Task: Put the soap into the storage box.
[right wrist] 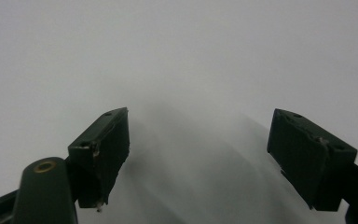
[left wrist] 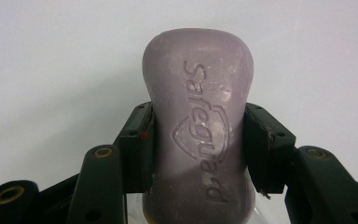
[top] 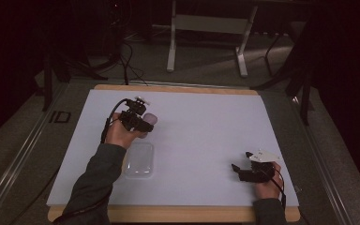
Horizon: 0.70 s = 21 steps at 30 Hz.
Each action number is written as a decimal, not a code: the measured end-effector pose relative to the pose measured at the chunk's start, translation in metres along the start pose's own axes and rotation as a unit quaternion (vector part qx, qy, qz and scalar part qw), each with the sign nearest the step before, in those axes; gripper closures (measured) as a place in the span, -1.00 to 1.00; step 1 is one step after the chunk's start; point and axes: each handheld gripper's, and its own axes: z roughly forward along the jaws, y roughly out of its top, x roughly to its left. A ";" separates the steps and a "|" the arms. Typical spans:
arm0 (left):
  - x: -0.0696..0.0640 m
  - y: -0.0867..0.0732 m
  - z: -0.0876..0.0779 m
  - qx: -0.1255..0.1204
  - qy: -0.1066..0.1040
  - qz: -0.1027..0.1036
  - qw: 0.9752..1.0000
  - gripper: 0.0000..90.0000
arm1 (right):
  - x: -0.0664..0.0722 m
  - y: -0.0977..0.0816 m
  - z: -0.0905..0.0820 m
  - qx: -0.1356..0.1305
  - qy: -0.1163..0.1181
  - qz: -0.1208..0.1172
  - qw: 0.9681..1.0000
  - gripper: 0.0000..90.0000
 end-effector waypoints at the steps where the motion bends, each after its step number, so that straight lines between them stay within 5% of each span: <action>1: 0.000 -0.001 -0.001 0.000 0.004 0.001 1.000 0.10 | 0.000 0.000 0.000 0.000 0.000 0.000 1.000 -0.54; 21: 0.003 -0.017 -0.016 -0.009 0.007 -0.004 1.000 0.10 | 0.001 0.000 0.000 -0.001 -0.002 -0.003 1.000 -0.54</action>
